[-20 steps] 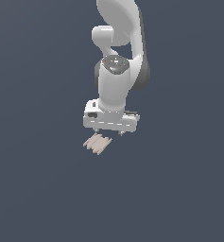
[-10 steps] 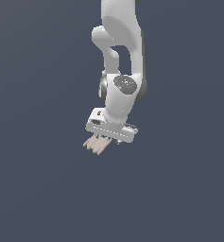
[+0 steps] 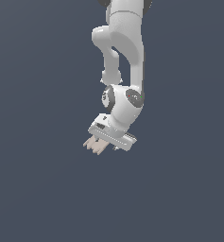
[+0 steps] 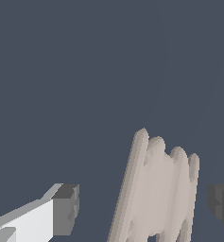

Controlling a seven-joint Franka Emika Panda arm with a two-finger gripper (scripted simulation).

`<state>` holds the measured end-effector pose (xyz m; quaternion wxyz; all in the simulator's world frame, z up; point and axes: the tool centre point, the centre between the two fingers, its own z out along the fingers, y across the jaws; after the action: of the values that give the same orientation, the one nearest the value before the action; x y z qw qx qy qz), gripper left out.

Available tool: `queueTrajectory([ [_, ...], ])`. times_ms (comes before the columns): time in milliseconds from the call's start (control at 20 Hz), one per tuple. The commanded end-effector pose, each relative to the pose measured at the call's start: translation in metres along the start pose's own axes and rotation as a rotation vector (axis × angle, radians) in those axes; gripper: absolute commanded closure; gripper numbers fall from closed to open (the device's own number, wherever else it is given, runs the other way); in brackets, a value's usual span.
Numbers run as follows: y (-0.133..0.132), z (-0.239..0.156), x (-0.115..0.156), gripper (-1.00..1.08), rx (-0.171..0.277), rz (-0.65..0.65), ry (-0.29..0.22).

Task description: Pick up the object and move it to a goal position.

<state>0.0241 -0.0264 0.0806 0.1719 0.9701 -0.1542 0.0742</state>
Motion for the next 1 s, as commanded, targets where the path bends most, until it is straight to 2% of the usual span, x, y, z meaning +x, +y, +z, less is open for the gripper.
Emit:
queueTrajectory([
  [0,-0.001,0.008,0.0,-1.0,-0.033,0.026,0.029],
  [450,-0.005,0.023,0.004,-1.0,-0.123,0.094,0.141],
  [700,-0.007,0.025,0.007,-1.0,-0.147,0.113,0.186],
  [950,-0.008,0.026,0.008,-1.0,-0.158,0.123,0.211],
])
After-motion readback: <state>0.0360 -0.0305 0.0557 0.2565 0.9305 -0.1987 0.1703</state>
